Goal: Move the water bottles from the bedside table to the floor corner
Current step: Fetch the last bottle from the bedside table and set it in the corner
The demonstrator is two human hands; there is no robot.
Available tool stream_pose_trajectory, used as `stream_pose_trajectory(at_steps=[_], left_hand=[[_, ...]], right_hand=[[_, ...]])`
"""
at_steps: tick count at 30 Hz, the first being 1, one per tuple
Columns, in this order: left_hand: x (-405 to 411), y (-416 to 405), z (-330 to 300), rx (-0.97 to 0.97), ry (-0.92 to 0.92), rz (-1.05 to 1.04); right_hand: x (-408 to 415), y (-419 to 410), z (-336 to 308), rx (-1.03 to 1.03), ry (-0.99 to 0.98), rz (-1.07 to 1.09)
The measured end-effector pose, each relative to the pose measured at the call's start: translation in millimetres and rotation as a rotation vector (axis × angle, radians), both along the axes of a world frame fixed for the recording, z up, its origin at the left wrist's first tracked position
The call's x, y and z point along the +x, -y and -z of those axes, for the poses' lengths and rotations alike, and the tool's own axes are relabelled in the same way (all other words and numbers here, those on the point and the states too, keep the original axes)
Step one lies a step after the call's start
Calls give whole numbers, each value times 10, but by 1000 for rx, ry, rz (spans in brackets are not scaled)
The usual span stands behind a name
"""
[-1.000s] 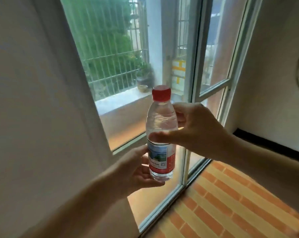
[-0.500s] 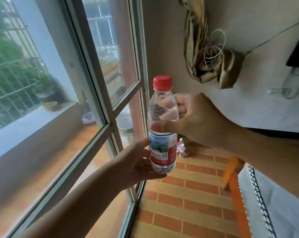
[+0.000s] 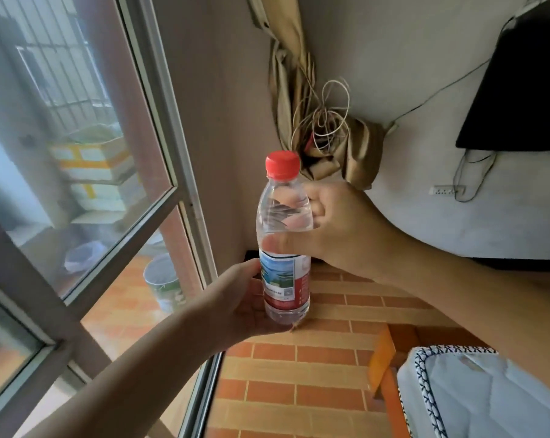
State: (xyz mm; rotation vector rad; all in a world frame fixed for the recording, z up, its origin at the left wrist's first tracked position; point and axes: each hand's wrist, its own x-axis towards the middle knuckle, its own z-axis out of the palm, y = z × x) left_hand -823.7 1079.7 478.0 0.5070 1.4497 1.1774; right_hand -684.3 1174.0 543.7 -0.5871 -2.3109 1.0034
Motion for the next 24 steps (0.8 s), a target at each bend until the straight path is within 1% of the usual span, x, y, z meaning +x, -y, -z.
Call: stream_pose_trajectory(at_steps=[6,11,16,19,24], left_hand=[[-454,-1117,186,-16,50,6],[-932,-2095,339,-21,91,50],[-1327,-2964,406,-34,133,84],[-1483,-3403,450,-55,136,95],[-1619,-4127,650,-66,153,91]], right_hand=[[-380,-1019,162,-68,16,39],[-766,-1867,287,-147,22,51],[-1074,-2605,312,-121,23,91],[-1208,-3031,345,-144,2,103],[-1385,-3776,586,-145,4,116]])
